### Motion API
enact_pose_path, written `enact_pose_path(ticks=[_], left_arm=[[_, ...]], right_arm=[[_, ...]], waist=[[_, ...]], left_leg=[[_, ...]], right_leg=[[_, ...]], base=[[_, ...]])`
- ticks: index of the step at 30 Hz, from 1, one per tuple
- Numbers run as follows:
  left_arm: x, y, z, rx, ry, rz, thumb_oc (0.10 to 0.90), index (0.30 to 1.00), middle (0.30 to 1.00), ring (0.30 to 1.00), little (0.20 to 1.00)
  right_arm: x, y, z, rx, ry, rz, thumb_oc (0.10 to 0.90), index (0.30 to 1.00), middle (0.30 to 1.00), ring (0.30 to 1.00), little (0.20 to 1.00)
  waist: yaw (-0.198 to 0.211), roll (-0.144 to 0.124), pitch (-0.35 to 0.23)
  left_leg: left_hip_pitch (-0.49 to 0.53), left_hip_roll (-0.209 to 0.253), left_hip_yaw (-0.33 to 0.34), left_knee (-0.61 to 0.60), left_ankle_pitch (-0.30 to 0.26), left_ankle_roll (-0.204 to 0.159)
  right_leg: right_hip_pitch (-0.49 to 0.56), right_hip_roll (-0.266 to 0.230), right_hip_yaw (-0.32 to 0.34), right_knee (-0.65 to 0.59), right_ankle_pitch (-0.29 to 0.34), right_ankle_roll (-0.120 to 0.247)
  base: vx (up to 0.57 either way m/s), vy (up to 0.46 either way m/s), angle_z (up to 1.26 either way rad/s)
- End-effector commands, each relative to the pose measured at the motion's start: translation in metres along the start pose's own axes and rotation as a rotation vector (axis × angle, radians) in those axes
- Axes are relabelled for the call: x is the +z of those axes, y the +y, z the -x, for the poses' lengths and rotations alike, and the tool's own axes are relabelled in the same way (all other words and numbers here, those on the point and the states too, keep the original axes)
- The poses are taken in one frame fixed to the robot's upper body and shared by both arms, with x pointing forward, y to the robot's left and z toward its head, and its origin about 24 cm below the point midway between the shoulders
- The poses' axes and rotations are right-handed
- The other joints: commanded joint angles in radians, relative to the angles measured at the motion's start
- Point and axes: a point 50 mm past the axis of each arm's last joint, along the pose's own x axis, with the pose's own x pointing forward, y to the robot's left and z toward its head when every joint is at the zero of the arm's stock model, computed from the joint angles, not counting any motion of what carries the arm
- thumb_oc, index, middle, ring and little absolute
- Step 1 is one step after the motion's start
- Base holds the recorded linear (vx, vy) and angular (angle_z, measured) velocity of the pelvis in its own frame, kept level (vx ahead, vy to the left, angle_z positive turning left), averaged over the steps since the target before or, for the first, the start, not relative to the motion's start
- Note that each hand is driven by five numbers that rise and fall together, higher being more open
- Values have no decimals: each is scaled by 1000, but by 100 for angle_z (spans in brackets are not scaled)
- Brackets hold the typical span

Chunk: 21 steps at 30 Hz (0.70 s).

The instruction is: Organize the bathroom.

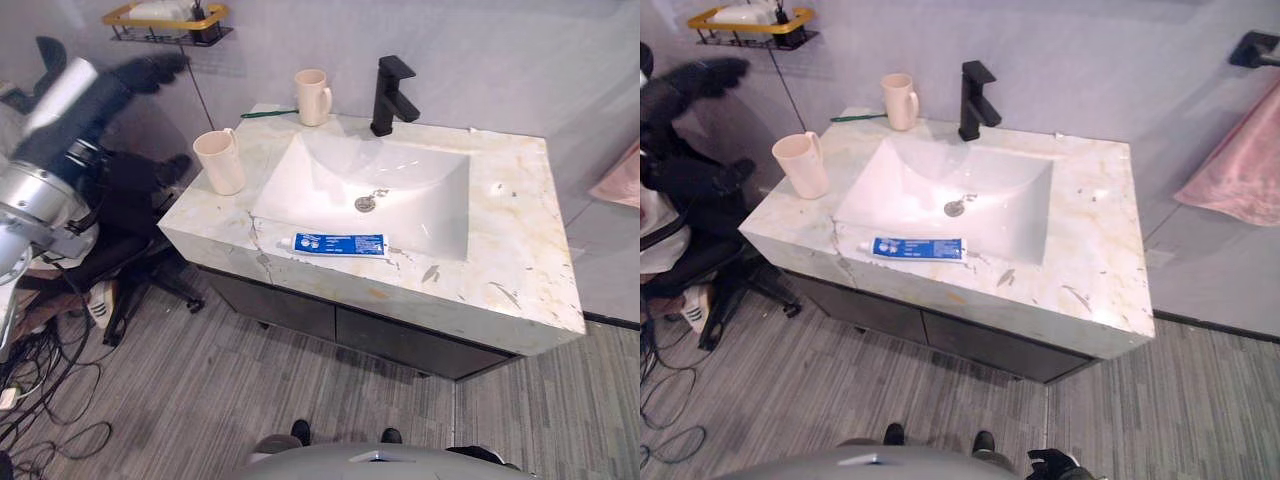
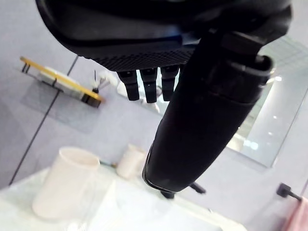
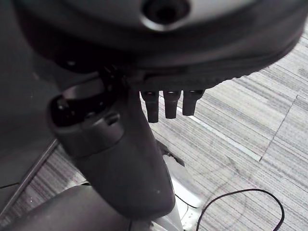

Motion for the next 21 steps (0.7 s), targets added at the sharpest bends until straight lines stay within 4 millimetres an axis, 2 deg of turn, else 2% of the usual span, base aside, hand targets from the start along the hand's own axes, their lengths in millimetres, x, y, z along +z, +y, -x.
enact_pose_path(ticks=[1, 7, 15, 21], left_arm=[[32, 30, -12, -47, -114, 18, 800, 900, 900, 900, 900], [26, 13, -31, -235, -52, 154, 800, 900, 900, 900, 900], [8, 4, -35, -365, 85, 192, 800, 900, 900, 900, 900], [-1, 1, -35, -412, 125, 212, 800, 900, 900, 900, 900]], right_arm=[[-1, 1, 0, 35, 27, 90, 800, 900, 900, 900, 900], [1, -4, -1, 40, 54, 119, 800, 900, 900, 900, 900], [-1, -6, -1, 53, 86, 130, 800, 900, 900, 900, 900], [-5, -7, 0, 52, 99, 120, 800, 900, 900, 900, 900]], waist=[[-4, -6, -55], [-21, -1, -64], [-30, 11, -65], [-37, 12, -56]], left_leg=[[-15, 44, 32, 45, -57, -31], [9, 47, 54, 41, -64, -34], [16, 46, 56, 44, -65, -35], [15, 48, 70, 62, -71, -37]], right_leg=[[2, -58, 5, 17, -53, 99], [15, -51, 8, 14, -54, 102], [17, -48, 13, 17, -53, 102], [16, -51, 11, 21, -50, 104]], base=[[-21, -8, -10], [-22, -8, -6], [0, 0, 0], [0, 0, 0]])
